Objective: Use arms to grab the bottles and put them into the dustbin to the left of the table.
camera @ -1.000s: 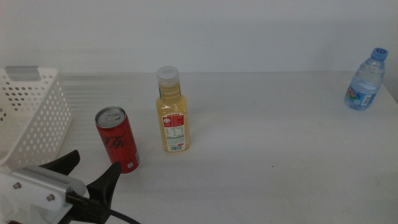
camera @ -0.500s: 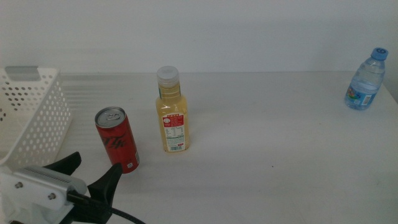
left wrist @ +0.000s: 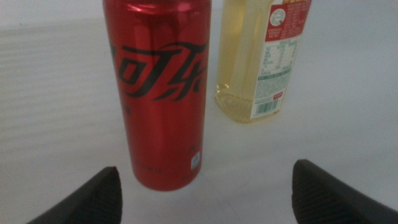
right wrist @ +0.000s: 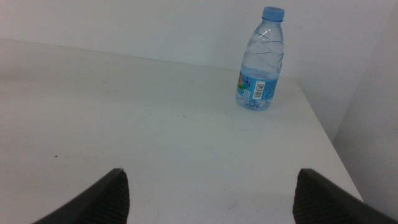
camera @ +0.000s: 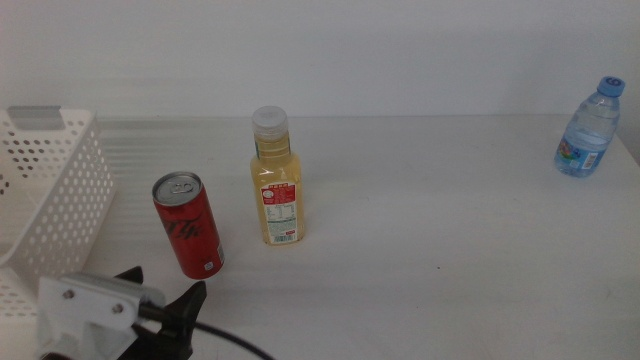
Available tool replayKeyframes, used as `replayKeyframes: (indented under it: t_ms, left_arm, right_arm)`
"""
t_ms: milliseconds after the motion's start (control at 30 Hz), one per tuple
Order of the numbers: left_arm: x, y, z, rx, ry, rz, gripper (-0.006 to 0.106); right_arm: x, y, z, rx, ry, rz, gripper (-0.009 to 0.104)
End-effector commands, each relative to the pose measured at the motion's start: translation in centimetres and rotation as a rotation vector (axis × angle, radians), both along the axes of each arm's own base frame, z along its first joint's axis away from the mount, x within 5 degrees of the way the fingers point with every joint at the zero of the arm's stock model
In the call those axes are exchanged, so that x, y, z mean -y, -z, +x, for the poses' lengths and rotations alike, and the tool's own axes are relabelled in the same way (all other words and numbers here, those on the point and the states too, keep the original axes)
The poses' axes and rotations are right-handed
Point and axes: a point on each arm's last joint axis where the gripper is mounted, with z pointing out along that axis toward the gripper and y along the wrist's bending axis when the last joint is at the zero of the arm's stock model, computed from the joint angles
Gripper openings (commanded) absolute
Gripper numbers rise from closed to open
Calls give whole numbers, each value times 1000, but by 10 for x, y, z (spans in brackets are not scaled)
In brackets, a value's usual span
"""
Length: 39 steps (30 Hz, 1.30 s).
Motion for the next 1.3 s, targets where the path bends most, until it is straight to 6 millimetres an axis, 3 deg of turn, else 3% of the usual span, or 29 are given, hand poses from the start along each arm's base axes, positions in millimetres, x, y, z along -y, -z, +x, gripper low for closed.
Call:
replayKeyframes:
  t_ms: [0,500,833,1267]
  left_arm:
    - [4,-21,10,194,-13,-91,90]
    - [10,-16,47,161,-92,-109,90]
    - [3,-18,68,143,-37,-105,90]
    - [8,-21,100,133,-20,-82,90]
  right_arm:
    - [1,-10,-1,104,7,-12,77]
    - [1,-10,-1,104,7,-12,77]
    - [1,-10,-1,104,7,-12,77]
    - [1,-10,-1,104,7,-12,77]
